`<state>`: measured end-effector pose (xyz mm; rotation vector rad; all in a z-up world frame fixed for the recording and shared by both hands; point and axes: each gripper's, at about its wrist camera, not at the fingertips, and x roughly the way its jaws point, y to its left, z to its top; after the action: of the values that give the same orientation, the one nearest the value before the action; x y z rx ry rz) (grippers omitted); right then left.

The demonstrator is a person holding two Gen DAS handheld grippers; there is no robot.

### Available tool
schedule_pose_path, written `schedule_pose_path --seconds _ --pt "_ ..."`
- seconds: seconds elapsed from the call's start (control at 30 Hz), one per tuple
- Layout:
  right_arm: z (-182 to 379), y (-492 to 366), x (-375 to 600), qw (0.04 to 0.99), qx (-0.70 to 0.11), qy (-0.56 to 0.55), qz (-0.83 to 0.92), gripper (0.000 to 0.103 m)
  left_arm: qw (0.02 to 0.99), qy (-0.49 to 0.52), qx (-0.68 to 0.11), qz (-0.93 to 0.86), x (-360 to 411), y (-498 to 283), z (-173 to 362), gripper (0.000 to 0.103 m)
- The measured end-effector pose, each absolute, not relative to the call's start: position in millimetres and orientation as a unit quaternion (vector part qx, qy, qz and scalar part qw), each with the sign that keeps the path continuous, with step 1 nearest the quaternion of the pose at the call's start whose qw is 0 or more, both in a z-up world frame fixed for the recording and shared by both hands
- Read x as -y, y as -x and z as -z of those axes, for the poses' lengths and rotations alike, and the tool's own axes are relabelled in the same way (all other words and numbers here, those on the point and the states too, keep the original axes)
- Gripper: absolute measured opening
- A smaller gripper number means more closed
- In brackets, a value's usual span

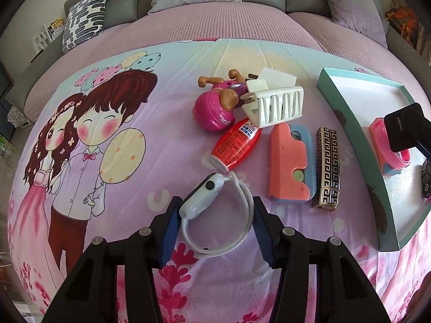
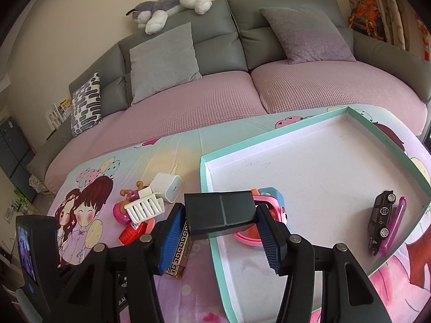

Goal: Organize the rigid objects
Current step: 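Lift the charger toward the tray with the right tool while the left tool grasps the white watch band, then carry the white watch band into the tray and release it while the right tool releases the charger there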

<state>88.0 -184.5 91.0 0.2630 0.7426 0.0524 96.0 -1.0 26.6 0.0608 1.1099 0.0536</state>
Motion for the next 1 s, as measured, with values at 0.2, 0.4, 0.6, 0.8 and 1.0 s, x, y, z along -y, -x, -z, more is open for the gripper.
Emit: schedule_pose_path --seconds 0.2,0.4,0.6,0.8,1.0 --pt "-94.6 -85.0 187.9 0.925 -0.354 -0.134 -0.023 0.057 0.86 -0.012 -0.51 -0.038 -10.5 -94.5 -39.9 0.053" --pt "-107.6 -77.0 199.8 0.933 -0.329 -0.144 -0.011 0.057 0.885 0.013 -0.464 -0.038 -15.8 -86.5 -73.8 0.053" --pt "-111.4 -73.9 223.8 0.935 -0.319 -0.156 0.019 0.057 0.903 0.023 -0.43 -0.005 3.7 -87.9 -99.4 0.053" --pt "-113.1 -70.2 247.2 0.937 -0.31 -0.15 0.06 0.057 0.91 0.002 -0.413 0.046 48.9 -93.1 -112.7 0.053" --pt "-115.9 -60.4 282.5 0.936 -0.291 -0.173 0.097 0.057 0.913 -0.029 -0.395 0.099 100.1 -92.9 -122.2 0.053"
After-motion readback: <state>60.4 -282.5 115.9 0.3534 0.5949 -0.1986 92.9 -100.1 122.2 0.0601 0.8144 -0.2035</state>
